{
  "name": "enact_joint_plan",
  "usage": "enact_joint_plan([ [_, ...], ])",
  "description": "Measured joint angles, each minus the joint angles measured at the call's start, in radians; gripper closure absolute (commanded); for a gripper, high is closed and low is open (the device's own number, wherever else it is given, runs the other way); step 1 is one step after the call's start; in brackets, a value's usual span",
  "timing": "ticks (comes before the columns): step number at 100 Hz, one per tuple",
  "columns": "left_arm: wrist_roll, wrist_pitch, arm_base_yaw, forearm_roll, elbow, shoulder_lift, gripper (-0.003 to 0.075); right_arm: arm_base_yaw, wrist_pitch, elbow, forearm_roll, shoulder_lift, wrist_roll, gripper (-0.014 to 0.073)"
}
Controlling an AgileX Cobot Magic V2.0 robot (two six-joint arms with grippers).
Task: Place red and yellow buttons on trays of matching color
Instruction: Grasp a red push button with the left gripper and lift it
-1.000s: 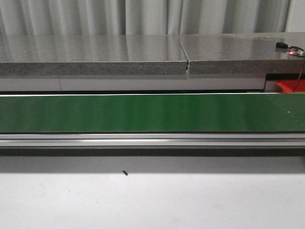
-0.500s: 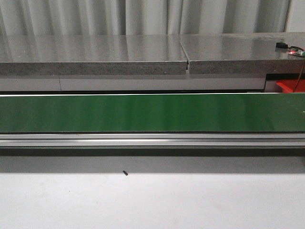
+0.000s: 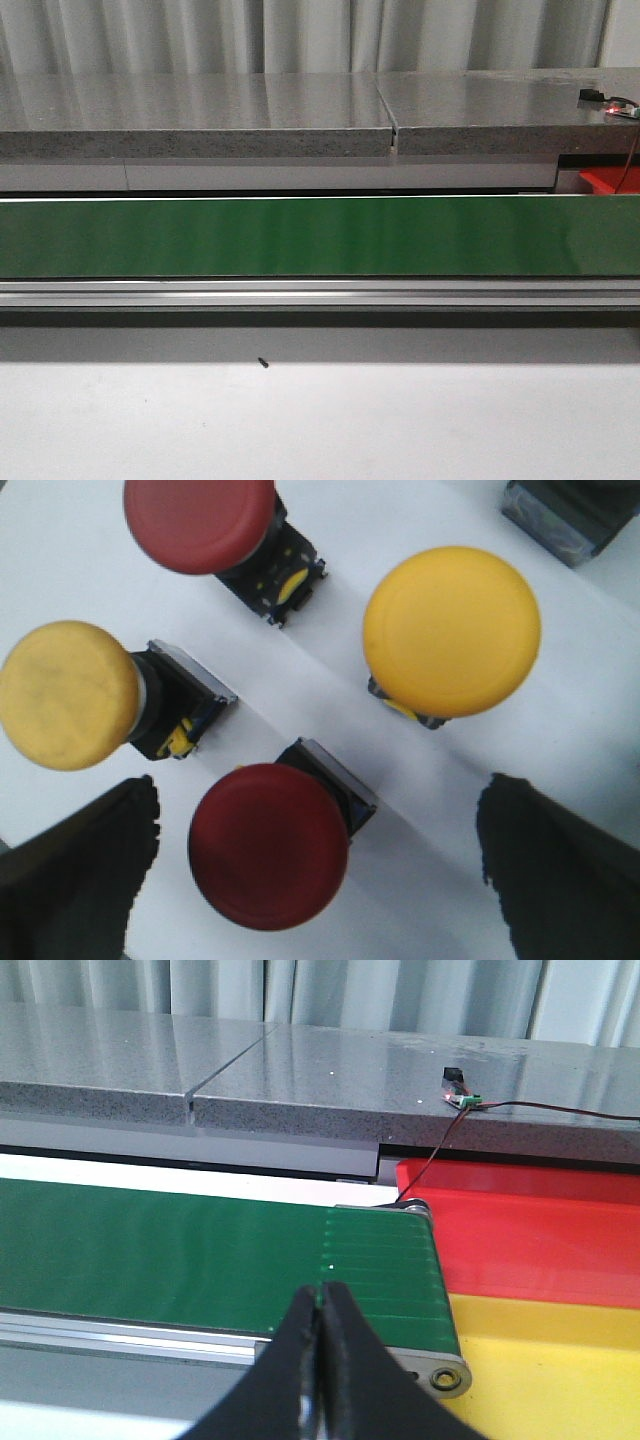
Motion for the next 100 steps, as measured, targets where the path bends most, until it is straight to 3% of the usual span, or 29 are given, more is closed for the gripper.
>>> enact_joint_plan([
  [17,0.0,0.007,0.0,0.0,0.0,0.0,0.0283,0.0,0.0,0.0,0.0,0.0,0.0,0.0662],
  [59,0.0,0.029,0.0,0.002,-0.001,0.041,0.0316,0.0,0.0,0.0,0.0,0.0,0.0,0.0662],
  [85,0.0,0.029,0.0,0.002,-0.001,0.042,0.0596,0.0,0.0,0.0,0.0,0.0,0.0,0.0662],
  [100,0.0,0.051,0.0,-0.002,-0.001,0.028,0.0668,0.0,0.0,0.0,0.0,0.0,0.0,0.0662],
])
